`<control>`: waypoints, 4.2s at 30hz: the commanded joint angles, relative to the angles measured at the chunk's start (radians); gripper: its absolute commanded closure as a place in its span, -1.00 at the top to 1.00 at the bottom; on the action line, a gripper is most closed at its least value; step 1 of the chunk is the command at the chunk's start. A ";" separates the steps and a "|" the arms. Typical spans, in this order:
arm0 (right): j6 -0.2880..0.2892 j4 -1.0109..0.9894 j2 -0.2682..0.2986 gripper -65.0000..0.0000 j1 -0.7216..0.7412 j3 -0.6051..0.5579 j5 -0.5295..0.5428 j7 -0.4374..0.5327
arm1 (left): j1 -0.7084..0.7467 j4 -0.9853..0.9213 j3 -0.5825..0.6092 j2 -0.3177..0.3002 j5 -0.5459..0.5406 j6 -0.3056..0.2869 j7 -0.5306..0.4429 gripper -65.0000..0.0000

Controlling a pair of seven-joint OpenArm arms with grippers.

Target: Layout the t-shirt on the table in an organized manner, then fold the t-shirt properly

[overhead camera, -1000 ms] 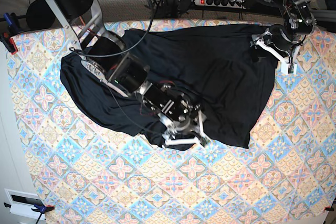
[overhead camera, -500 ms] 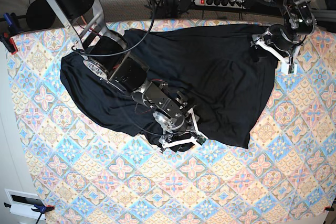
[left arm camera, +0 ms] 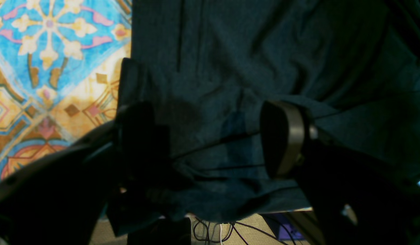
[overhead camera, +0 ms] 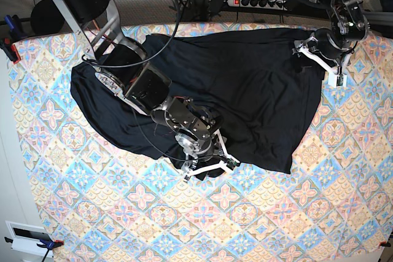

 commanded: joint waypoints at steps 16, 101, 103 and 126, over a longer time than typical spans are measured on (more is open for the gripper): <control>-0.008 0.002 -0.003 -1.00 0.031 0.009 -0.168 0.000 | 0.001 0.018 -0.005 -0.011 -0.012 0.000 -0.016 0.39; 0.272 0.544 0.049 -0.46 -0.186 0.223 -0.128 -0.401 | -0.001 0.015 -0.005 0.009 -0.003 0.000 -0.016 0.39; 0.272 0.536 0.049 -0.45 -0.184 0.312 -0.128 -0.396 | -0.001 0.015 -0.005 0.009 -0.003 0.000 -0.016 0.39; 0.172 0.211 -0.038 0.07 -0.141 0.757 0.235 -0.227 | 0.001 0.015 -0.005 0.009 -0.003 0.000 -0.016 0.39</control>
